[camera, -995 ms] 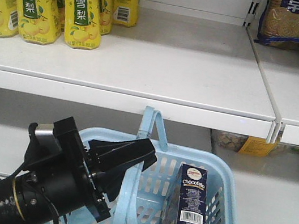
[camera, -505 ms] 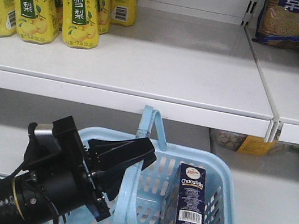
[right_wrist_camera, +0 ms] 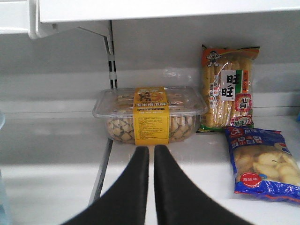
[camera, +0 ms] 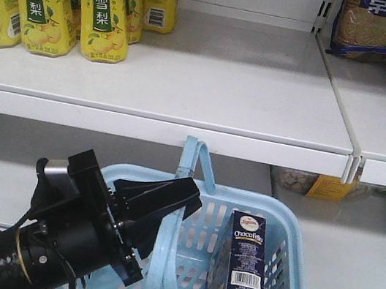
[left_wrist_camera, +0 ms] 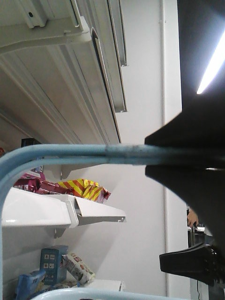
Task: Left arm holds basket, right arm returns cookies
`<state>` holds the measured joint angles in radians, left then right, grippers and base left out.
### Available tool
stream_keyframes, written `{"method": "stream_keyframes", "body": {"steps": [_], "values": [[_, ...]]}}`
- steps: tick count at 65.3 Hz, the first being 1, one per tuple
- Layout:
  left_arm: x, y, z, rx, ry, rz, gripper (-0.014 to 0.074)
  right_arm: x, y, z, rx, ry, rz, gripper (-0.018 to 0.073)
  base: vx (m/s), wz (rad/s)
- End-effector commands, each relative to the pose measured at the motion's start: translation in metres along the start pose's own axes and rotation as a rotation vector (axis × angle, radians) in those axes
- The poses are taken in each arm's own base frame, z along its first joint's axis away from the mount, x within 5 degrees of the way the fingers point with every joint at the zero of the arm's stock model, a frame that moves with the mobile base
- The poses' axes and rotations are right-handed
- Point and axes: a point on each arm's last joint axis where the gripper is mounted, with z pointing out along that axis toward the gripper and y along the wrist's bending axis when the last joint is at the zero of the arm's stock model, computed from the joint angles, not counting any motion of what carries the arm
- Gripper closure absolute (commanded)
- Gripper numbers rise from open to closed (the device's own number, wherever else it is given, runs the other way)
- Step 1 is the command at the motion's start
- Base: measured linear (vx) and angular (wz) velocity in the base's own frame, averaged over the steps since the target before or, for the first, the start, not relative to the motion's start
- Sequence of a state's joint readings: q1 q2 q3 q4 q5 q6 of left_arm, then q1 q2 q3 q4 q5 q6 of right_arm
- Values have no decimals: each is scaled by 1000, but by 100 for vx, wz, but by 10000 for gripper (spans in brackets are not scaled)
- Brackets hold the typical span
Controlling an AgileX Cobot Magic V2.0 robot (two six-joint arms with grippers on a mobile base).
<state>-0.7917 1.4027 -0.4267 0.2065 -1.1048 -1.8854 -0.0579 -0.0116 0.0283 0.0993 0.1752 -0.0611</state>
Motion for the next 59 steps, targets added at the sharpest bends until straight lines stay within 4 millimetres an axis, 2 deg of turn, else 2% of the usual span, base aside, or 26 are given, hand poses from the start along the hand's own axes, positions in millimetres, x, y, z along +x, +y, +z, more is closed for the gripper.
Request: {"method": "stream_keyframes", "body": {"steps": [1, 40, 59], "values": [[1, -41, -1, 342, 7, -12, 596, -1, -1, 0, 7, -66, -11, 566, 0, 0], [1, -41, -1, 342, 7, -12, 596, -3, -1, 0, 6, -83, 4, 566, 0, 0], [1, -41, -1, 342, 7, -12, 596, -16, -2, -2, 13, -234, 69, 566, 0, 0]]}}
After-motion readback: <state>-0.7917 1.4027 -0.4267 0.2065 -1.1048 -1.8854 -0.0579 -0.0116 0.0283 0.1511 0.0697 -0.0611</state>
